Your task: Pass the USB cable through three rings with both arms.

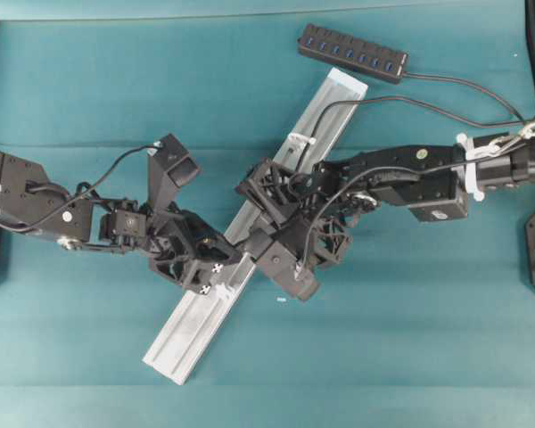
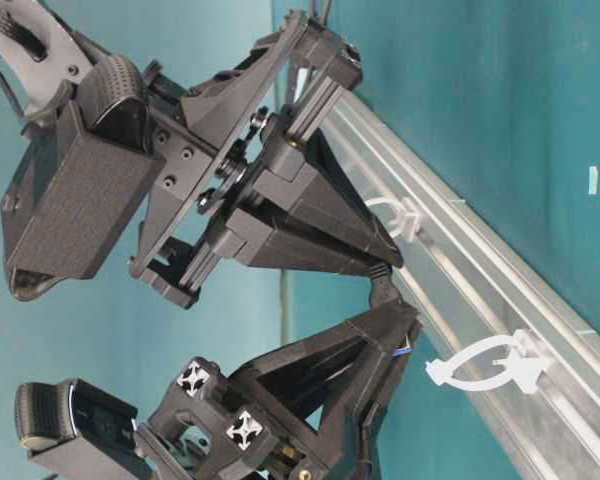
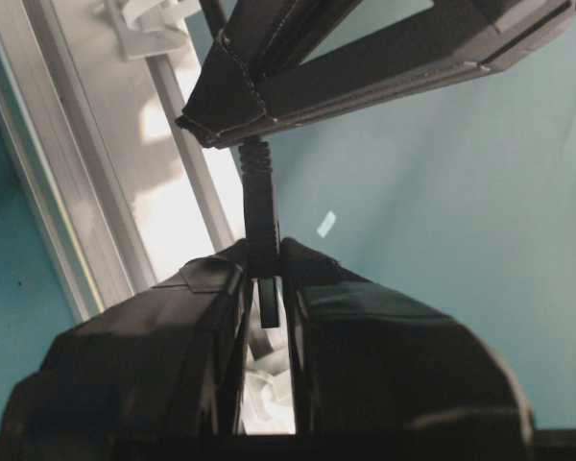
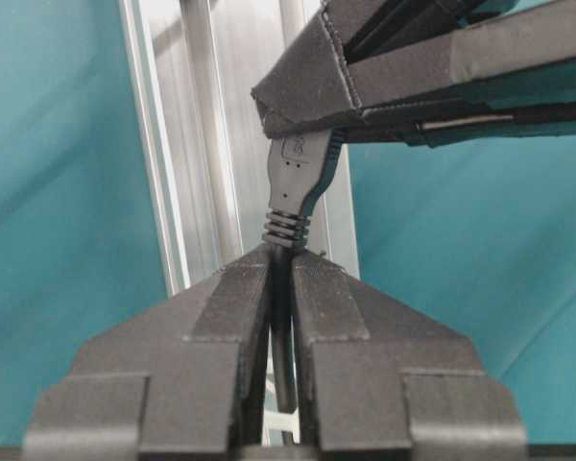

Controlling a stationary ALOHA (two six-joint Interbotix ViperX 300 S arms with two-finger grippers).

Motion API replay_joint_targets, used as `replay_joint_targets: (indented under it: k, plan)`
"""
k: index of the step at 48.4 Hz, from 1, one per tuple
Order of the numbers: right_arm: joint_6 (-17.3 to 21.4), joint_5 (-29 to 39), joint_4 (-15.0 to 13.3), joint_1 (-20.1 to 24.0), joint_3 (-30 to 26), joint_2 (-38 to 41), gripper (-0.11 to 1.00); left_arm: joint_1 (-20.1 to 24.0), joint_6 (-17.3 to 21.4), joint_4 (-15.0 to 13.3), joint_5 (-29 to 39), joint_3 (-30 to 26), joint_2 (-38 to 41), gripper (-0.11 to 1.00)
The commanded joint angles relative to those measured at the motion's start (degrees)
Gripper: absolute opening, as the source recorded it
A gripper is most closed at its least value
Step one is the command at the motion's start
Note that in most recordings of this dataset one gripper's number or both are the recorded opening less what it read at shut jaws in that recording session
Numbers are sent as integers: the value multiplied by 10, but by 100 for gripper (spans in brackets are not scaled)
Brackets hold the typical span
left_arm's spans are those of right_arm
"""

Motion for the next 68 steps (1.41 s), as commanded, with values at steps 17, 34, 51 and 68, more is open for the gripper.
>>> replay_joint_targets:
  k: [17,34,51,68]
  plan:
    - [0,5,-32,-4,-6,4,8,-4,5,1,15,3,-35,98]
    - [-4,29,-60,11,-29,13,8,-15,7,1,63,46,-139,98]
    - [-30,29,-63,33,-29,16,8,-48,4,2,138,67,-206,98]
    - [-30,27,-63,38,-31,24,8,-66,3,2,141,70,-207,98]
